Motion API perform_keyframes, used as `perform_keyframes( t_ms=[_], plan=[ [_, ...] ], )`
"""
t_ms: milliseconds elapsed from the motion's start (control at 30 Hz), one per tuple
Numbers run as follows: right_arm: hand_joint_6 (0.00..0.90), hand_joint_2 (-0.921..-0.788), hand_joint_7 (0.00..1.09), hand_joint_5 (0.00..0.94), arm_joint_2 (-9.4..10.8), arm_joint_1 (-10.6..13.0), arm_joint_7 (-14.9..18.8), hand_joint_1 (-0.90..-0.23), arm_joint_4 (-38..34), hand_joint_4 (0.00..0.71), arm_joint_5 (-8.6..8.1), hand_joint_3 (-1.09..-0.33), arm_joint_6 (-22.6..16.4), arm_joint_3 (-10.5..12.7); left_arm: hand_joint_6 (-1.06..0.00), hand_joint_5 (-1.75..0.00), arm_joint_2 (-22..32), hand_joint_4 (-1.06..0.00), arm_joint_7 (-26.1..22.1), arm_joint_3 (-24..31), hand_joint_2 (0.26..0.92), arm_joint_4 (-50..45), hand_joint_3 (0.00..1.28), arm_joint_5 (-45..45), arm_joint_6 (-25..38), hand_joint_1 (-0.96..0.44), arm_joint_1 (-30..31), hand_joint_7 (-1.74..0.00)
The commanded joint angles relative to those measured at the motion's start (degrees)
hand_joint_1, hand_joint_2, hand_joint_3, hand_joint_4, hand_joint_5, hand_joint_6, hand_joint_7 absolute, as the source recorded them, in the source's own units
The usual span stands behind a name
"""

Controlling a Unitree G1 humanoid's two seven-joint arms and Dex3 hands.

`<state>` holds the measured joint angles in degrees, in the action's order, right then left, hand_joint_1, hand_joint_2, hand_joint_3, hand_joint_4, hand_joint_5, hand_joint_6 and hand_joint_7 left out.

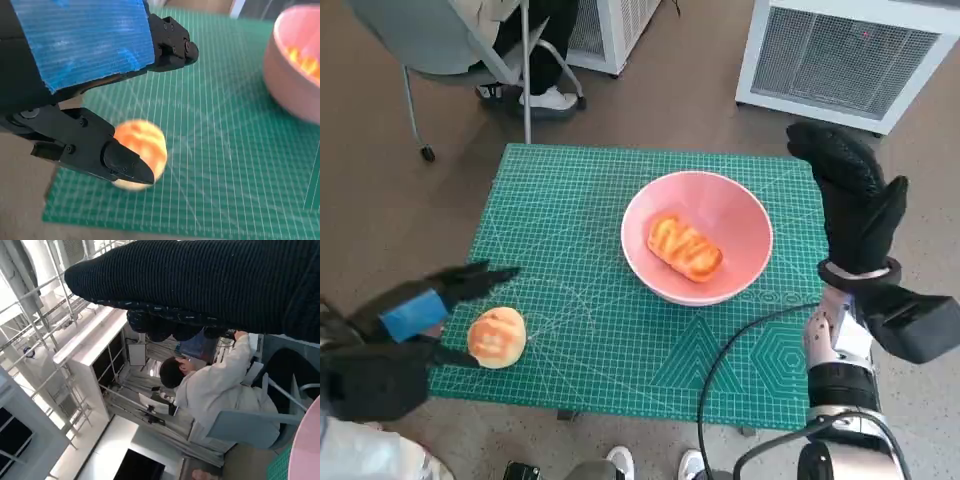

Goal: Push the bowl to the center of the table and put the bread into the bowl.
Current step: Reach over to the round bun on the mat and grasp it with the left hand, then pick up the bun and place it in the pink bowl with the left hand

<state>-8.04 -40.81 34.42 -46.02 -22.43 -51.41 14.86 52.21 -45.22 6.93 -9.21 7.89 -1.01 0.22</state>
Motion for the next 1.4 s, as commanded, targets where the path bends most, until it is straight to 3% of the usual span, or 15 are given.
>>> perform_keyframes(
  t_ms=[33,367,567,667,733,767,833,867,933,1033,1400],
  plan=[
    [0.351,-0.921,0.07,0.001,-0.1,0.66,0.29,-0.605,0.06,0.369,-0.17,-0.743,0.55,0.15,-0.28,-0.01,-0.47,-0.13,0.07,-2.45,0.791,2.3,0.01,0.87,-0.22,-0.07,-0.33,0.0],
    [0.339,-0.921,0.06,0.001,-0.18,0.68,-0.33,-0.606,-0.14,0.368,0.51,-0.745,0.2,0.21,-0.36,-0.03,-1.78,-0.27,0.56,-5.89,0.801,6.91,0.01,1.31,-2.85,-0.1,-1.46,-0.03],
    [0.339,-0.921,0.06,0.001,-0.24,0.5,-0.34,-0.606,-0.66,0.368,0.65,-0.745,-0.02,0.29,-0.48,-0.05,-2.15,-0.48,1.93,-7.64,0.818,9.28,0.01,2.68,-4.99,-0.08,-2.04,-0.05],
    [0.339,-0.921,0.06,0.001,-0.15,0.55,-0.47,-0.61,-0.45,0.369,0.66,-0.745,0.1,0.27,-0.63,-0.12,-2.03,-0.67,3.23,-7.95,0.853,10.53,0.03,3.46,-6.87,-0.07,-2.63,-0.12],
    [0.34,-0.921,0.06,0.001,-0.1,0.58,-0.48,-0.612,-0.3,0.369,0.64,-0.745,0.16,0.24,-0.71,-0.15,-2.02,-0.75,4.09,-7.71,0.866,11.26,0.03,3.53,-8.31,-0.05,-3.1,-0.16],
    [0.34,-0.921,0.06,0.001,-0.09,0.58,-0.48,-0.613,-0.28,0.369,0.63,-0.744,0.17,0.23,-0.68,-0.52,-2.01,-0.71,4.49,-7.55,0.886,11.6,0.05,3.51,-9.03,-0.03,-3.33,-0.53],
    [0.34,-0.921,0.06,0.0,-0.08,0.57,-0.51,-0.614,-0.27,0.369,0.66,-0.744,0.14,0.21,-0.66,-0.88,-1.91,-0.66,5.4,-7.08,0.903,12.07,0.08,3.45,-10.49,-0.02,-3.87,-0.84],
    [0.34,-0.921,0.06,0.0,-0.05,0.57,-0.56,-0.614,-0.28,0.369,0.72,-0.744,0.1,0.19,-0.65,-1.02,-1.87,-0.64,5.91,-6.72,0.909,12.21,0.08,3.31,-11.2,-0.01,-4.2,-0.95],
    [0.34,-0.921,0.06,0.0,-0.01,0.54,-0.65,-0.615,-0.32,0.369,0.82,-0.744,0.06,0.16,-0.66,-1.16,-1.83,-0.62,6.89,-6.02,0.915,12.47,0.09,3.06,-12.51,-0.01,-4.93,-1.01],
    [0.341,-0.921,0.06,0.0,0.07,0.49,-0.78,-0.615,-0.41,0.369,0.98,-0.743,-0.01,0.1,-0.66,-1.26,-1.81,-0.62,8.2,-5.06,0.919,12.84,0.09,2.7,-14.28,0.0,-6.22,-1.05],
    [0.349,-0.921,0.06,0.001,0.47,0.26,-1.33,-0.615,-0.99,0.369,1.56,-0.743,-0.46,-0.1,-0.69,-1.29,-2.19,-0.63,12.93,-3.2,0.92,15.76,0.07,3.28,-19.51,0.0,-15.05,-1.05]
  ],
)
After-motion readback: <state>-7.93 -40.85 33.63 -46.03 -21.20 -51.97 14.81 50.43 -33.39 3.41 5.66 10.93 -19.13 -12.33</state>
